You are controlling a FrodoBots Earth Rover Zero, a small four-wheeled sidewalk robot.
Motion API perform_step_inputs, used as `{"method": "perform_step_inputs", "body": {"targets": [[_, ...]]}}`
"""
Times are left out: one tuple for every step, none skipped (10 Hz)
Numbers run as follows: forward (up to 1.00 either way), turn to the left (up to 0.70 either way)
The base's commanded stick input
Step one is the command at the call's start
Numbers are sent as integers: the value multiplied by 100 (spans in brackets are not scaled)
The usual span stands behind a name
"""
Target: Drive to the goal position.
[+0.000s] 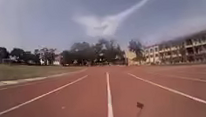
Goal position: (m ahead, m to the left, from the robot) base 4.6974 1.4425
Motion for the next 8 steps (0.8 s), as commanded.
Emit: {"method": "perform_step_inputs", "body": {"targets": [[70, 0], [70, 0], [70, 0], [70, 0], [70, 0], [70, 0], [70, 0], [70, 0]]}}
